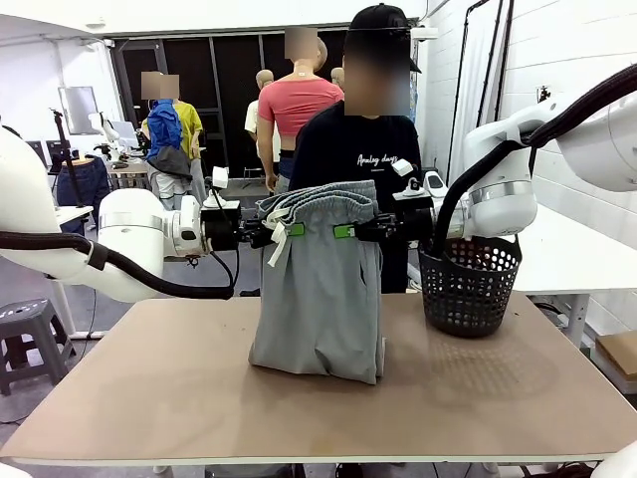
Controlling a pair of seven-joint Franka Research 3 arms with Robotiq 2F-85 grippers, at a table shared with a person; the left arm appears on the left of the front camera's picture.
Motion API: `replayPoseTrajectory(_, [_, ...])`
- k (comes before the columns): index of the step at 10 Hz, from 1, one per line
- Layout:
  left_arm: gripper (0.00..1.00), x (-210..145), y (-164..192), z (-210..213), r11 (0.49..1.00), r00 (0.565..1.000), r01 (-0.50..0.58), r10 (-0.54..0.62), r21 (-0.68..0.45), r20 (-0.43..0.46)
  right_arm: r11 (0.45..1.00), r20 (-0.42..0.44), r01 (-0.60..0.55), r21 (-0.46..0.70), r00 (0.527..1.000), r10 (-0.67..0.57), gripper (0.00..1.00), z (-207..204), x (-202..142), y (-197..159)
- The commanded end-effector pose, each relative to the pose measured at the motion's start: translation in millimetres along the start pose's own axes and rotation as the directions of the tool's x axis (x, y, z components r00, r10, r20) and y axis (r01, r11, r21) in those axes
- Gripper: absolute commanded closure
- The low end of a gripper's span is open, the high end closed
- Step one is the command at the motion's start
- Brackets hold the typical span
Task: Fold the training pants.
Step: Fold the Training pants in half.
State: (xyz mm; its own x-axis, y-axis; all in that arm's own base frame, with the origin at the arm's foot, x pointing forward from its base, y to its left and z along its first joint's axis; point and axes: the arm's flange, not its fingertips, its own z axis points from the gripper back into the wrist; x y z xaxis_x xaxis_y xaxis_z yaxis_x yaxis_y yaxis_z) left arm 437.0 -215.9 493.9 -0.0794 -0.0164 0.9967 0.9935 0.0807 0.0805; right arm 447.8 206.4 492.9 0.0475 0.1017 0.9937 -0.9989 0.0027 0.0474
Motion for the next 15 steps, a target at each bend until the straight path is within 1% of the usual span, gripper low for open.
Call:
replayPoseTrajectory(1, [1.0, 5, -1, -1, 1.0, 1.0, 0.016, -0.016, 0.001, -0.007, 1.0, 0.031, 0.012, -0.004, 0.999, -0.012, 1.0, -1, 0, 3])
replayPoseTrajectory(4, [1.0, 5, -1, -1, 1.0, 1.0, 0.016, -0.016, 0.001, -0.007, 1.0, 0.031, 0.012, -0.004, 0.999, -0.012, 1.0, -1, 0, 3])
replayPoseTrajectory(5, [1.0, 0, 0, 0, 1.0, 1.0, 0.0, 0.0, 0.0, 0.0, 1.0, 0.031, 0.012, -0.004, 0.999, -0.012, 1.0, -1, 0, 3])
replayPoseTrajectory(6, [1.0, 1, -2, 2, 1.0, 1.0, -0.009, 0.009, -0.007, 0.009, 1.0, 0.0, 0.0, 0.0, 1.0, 0.0, 1.0, 0, 0, 0])
replayPoseTrajectory(7, [1.0, 2, 1, 5, 1.0, 1.0, -0.012, 0.013, -0.001, 0.024, 1.0, -0.011, 0.005, 0.003, 1.0, -0.005, 1.0, 1, 3, -6])
replayPoseTrajectory(9, [1.0, 10, 8, 14, 0.997, 0.997, -0.035, 0.03, 0.069, 0.07, 0.999, -0.011, 0.017, 0.049, 1.0, -0.016, 1.0, 2, 19, -20])
replayPoseTrajectory(10, [1.0, 21, 9, 15, 0.995, 0.997, -0.034, 0.027, 0.097, 0.073, 0.997, -0.008, 0.026, 0.074, 1.0, -0.026, 1.0, 2, 32, -28])
replayPoseTrajectory(13, [1.0, 44, 26, 8, 0.994, 0.998, -0.039, 0.033, 0.099, 0.056, 0.993, -0.018, 0.034, 0.115, 0.999, -0.032, 1.0, 3, 69, -52])
replayPoseTrajectory(15, [1.0, 61, 39, -4, 0.995, 0.999, -0.033, 0.031, 0.094, 0.018, 0.989, -0.029, 0.035, 0.141, 0.999, -0.032, 1.0, 5, 96, -73])
